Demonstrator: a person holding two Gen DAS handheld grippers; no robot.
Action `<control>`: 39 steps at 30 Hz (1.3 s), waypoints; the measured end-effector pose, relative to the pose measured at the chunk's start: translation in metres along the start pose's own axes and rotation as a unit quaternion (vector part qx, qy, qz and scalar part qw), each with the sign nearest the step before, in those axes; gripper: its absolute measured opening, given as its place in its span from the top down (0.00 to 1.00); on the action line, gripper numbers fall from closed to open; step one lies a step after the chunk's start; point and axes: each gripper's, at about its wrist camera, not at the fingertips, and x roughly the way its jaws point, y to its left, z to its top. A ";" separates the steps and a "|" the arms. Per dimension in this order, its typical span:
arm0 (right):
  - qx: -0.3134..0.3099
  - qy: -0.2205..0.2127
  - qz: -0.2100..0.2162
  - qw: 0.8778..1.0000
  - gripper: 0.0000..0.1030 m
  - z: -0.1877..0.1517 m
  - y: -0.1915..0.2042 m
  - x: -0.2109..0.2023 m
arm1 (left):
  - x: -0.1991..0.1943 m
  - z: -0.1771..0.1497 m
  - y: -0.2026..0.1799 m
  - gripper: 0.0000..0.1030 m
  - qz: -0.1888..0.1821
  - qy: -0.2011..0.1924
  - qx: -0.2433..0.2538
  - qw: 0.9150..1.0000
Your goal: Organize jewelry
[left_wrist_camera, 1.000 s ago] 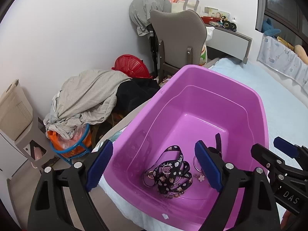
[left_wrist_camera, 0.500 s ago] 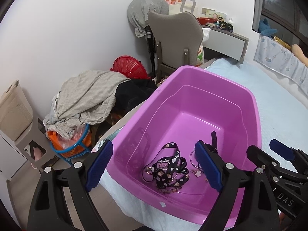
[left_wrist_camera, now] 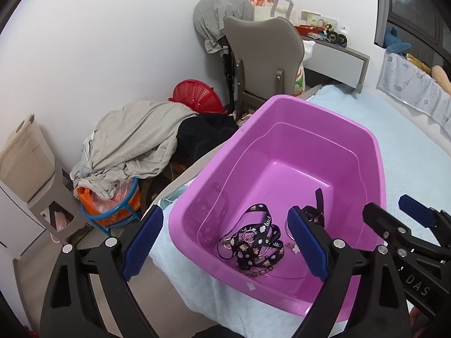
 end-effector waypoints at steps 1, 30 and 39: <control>-0.002 0.000 -0.001 1.000 0.30 0.000 0.001 0.000 | 0.000 0.000 0.000 0.14 0.002 0.001 -0.001 1.000; 0.006 -0.008 -0.025 1.000 0.30 -0.004 -0.002 -0.016 | -0.007 0.001 -0.006 0.14 0.000 -0.011 0.003 1.000; 0.002 -0.009 -0.025 1.000 0.30 -0.002 -0.001 -0.017 | -0.008 0.003 -0.006 0.14 -0.001 -0.013 0.004 1.000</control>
